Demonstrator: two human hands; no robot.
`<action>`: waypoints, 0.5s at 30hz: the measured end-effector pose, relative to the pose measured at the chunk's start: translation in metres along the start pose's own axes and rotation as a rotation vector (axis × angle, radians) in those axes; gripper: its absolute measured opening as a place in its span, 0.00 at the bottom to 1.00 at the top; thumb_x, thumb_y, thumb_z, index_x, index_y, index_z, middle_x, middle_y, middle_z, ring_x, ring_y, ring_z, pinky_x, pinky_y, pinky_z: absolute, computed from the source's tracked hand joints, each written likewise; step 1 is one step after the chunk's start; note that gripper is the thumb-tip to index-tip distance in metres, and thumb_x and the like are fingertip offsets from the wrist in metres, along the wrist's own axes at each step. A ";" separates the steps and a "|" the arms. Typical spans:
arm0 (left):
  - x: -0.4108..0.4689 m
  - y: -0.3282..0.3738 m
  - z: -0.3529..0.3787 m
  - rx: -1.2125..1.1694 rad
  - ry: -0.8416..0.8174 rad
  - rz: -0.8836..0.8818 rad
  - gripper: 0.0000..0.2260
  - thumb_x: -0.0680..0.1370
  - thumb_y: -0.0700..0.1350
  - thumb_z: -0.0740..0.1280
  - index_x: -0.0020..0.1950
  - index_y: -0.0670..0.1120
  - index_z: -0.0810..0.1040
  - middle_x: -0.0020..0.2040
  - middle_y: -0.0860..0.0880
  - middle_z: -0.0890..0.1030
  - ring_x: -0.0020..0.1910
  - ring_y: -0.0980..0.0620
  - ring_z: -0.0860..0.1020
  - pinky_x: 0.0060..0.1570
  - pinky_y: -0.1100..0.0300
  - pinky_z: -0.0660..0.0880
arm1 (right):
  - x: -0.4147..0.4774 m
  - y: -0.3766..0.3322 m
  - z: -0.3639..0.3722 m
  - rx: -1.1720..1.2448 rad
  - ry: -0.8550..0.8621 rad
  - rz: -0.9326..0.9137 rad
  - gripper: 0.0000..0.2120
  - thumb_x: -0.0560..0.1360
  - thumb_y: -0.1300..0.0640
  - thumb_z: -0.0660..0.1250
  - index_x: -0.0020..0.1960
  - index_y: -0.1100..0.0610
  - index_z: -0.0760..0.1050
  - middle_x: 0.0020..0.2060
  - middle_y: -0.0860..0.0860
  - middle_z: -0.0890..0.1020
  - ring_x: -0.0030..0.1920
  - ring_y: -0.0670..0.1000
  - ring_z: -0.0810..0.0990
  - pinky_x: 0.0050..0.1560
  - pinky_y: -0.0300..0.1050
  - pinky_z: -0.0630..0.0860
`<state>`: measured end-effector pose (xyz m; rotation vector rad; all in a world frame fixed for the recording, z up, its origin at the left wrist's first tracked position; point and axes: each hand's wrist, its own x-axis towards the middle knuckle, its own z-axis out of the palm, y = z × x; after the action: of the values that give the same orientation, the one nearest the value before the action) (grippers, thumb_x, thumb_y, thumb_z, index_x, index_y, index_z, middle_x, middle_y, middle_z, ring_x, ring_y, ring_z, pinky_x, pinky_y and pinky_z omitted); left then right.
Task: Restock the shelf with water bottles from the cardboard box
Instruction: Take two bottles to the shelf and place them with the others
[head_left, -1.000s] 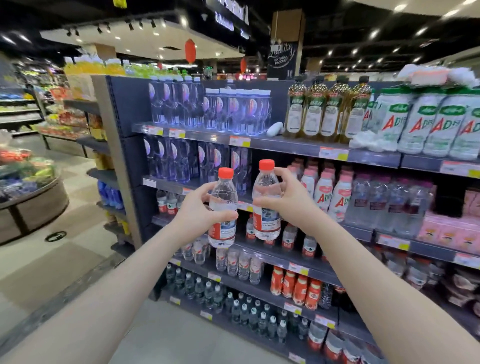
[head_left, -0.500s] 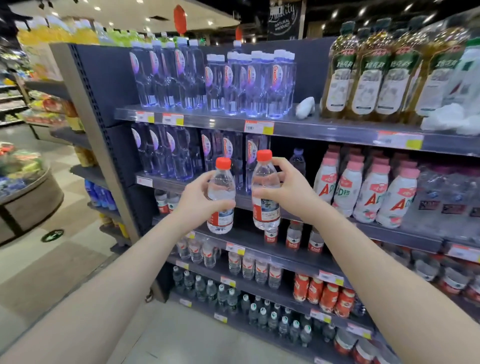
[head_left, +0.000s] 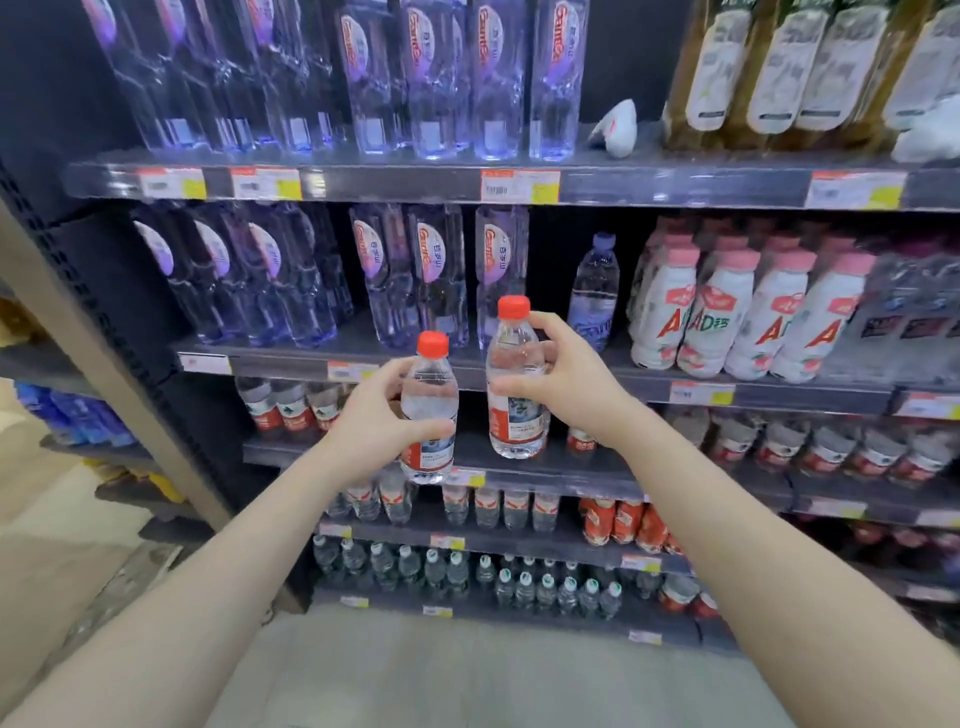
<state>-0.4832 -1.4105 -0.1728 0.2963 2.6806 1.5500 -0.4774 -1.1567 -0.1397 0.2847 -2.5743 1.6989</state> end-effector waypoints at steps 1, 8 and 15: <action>0.006 -0.009 -0.001 -0.003 -0.013 0.012 0.34 0.65 0.56 0.83 0.67 0.68 0.73 0.66 0.63 0.78 0.67 0.56 0.77 0.68 0.45 0.75 | 0.004 0.006 0.007 0.008 0.017 0.014 0.34 0.68 0.51 0.80 0.69 0.38 0.69 0.56 0.47 0.83 0.57 0.46 0.83 0.59 0.54 0.81; 0.044 -0.083 0.019 -0.037 -0.098 0.083 0.33 0.68 0.49 0.83 0.69 0.62 0.75 0.59 0.62 0.83 0.56 0.63 0.82 0.60 0.54 0.80 | 0.024 0.076 0.061 -0.071 0.080 0.034 0.35 0.67 0.49 0.81 0.69 0.40 0.70 0.54 0.45 0.84 0.55 0.44 0.82 0.59 0.49 0.79; 0.094 -0.211 0.082 -0.174 -0.017 0.175 0.32 0.67 0.46 0.84 0.68 0.56 0.75 0.56 0.55 0.85 0.52 0.60 0.84 0.53 0.58 0.81 | 0.052 0.206 0.116 -0.141 0.123 -0.042 0.36 0.64 0.45 0.82 0.69 0.41 0.72 0.53 0.45 0.85 0.53 0.44 0.84 0.58 0.49 0.80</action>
<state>-0.5964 -1.4264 -0.3892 0.5459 2.5444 1.8044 -0.5579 -1.1912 -0.3661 0.2183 -2.5629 1.4631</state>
